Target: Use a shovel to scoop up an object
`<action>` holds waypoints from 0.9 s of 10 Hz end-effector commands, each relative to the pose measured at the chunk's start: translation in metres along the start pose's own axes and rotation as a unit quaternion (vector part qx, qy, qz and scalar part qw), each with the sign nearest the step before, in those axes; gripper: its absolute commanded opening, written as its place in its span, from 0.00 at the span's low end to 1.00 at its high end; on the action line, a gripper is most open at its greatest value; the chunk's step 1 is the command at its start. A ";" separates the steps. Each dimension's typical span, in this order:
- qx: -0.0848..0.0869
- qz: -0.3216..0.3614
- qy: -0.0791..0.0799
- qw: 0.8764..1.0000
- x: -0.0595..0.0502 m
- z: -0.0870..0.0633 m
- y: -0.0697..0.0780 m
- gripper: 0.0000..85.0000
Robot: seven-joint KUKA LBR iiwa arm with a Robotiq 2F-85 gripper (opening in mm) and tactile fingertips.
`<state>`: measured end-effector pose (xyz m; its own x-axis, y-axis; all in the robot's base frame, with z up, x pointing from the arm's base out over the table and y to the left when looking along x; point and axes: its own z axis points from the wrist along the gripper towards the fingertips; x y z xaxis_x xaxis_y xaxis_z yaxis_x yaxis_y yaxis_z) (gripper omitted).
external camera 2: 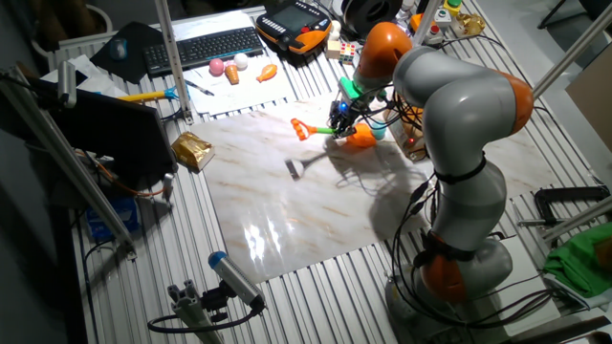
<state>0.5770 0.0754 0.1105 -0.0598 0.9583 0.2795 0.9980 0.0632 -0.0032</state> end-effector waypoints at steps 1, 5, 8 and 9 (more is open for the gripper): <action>0.000 -0.001 0.000 1.000 -0.001 0.000 0.000 0.01; -0.001 -0.006 -0.004 1.000 -0.009 0.000 -0.002 0.01; -0.005 -0.013 -0.009 1.000 -0.018 0.002 -0.003 0.01; -0.006 -0.016 -0.011 1.000 -0.020 0.003 -0.003 0.01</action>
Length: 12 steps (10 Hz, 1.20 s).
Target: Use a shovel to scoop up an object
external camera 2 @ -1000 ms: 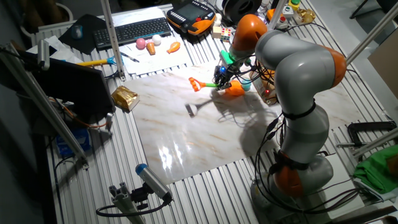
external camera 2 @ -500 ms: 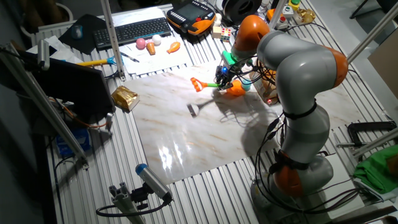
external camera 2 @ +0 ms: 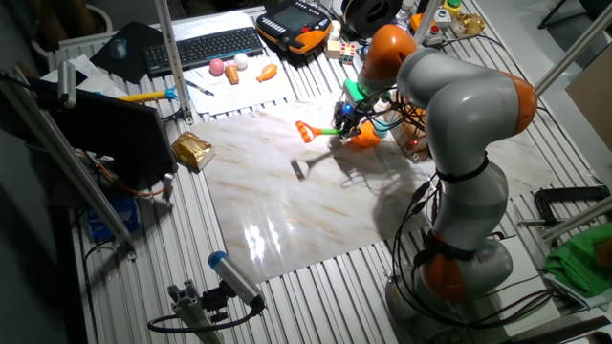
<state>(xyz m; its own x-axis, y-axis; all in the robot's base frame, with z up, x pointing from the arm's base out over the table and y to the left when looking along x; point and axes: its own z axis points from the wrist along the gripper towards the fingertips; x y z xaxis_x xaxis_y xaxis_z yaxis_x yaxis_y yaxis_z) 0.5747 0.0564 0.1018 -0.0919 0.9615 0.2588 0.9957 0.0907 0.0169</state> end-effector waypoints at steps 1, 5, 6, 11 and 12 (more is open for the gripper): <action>0.000 -0.002 -0.002 1.000 -0.001 0.000 0.000 0.01; -0.010 -0.010 -0.014 1.000 -0.011 0.000 0.004 0.01; -0.011 -0.014 -0.018 1.000 -0.014 0.000 0.006 0.01; -0.013 -0.029 -0.036 0.999 -0.025 0.000 0.011 0.01; -0.012 -0.033 -0.040 0.999 -0.028 0.000 0.012 0.01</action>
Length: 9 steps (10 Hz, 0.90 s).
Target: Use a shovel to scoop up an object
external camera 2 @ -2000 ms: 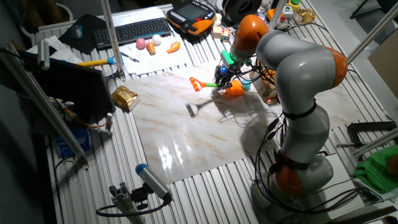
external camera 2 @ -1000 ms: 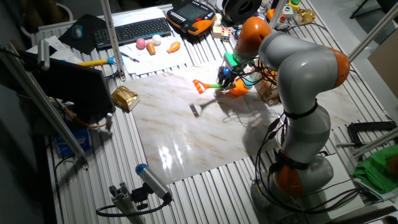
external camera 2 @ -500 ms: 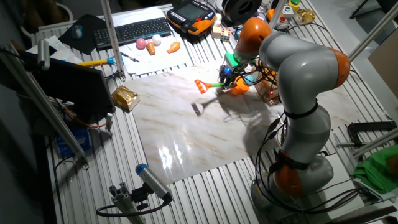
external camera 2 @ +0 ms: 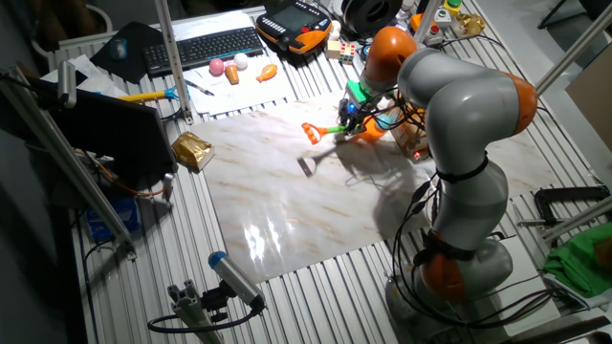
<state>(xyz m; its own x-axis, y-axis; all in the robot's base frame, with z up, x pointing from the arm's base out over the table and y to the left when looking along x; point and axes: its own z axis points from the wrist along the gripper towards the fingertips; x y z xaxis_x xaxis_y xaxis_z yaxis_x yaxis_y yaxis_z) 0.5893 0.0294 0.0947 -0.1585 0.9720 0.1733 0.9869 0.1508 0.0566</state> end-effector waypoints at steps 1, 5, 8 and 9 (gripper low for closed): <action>0.001 -0.003 -0.005 1.000 -0.001 0.001 0.000 0.01; 0.005 -0.012 -0.036 0.999 -0.004 0.003 -0.001 0.01; 0.004 -0.025 -0.058 0.998 -0.003 0.003 -0.001 0.01; 0.003 -0.026 -0.062 0.998 -0.002 0.002 -0.001 0.01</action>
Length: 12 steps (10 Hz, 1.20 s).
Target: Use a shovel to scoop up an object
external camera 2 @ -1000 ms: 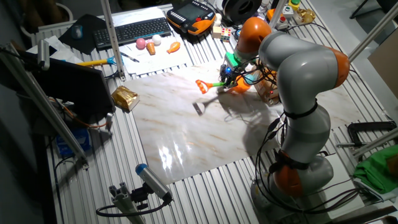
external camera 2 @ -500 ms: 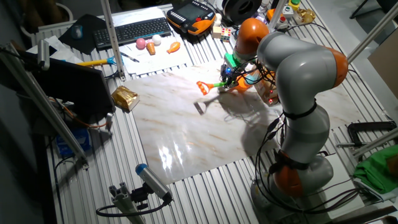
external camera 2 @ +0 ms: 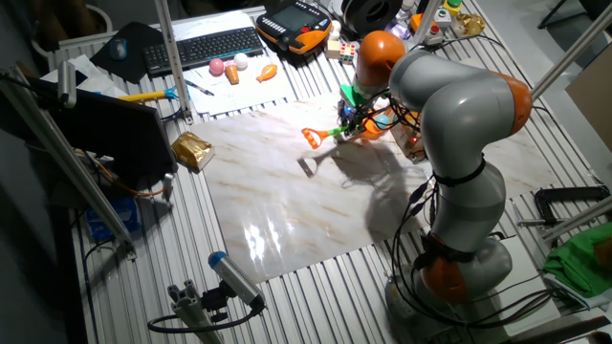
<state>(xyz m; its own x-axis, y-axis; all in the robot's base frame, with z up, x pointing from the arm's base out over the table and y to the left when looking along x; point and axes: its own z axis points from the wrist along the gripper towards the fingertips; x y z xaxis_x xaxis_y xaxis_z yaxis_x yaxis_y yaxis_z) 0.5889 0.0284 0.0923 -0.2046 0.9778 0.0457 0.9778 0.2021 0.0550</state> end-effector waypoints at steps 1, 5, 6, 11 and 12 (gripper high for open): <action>0.001 0.000 -0.003 1.000 0.002 -0.001 0.000 0.01; 0.005 -0.006 -0.023 1.000 0.013 -0.001 0.002 0.01; 0.008 -0.012 -0.032 0.999 0.019 -0.002 0.003 0.01; 0.024 -0.023 -0.054 0.998 0.054 -0.003 0.014 0.01; 0.026 -0.029 -0.059 0.998 0.062 -0.004 0.016 0.01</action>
<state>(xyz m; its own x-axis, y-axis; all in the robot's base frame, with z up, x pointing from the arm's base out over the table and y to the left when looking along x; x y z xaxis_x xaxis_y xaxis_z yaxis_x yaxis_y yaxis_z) 0.5916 0.0925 0.1006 -0.2600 0.9627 -0.0750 0.9654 0.2608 0.0008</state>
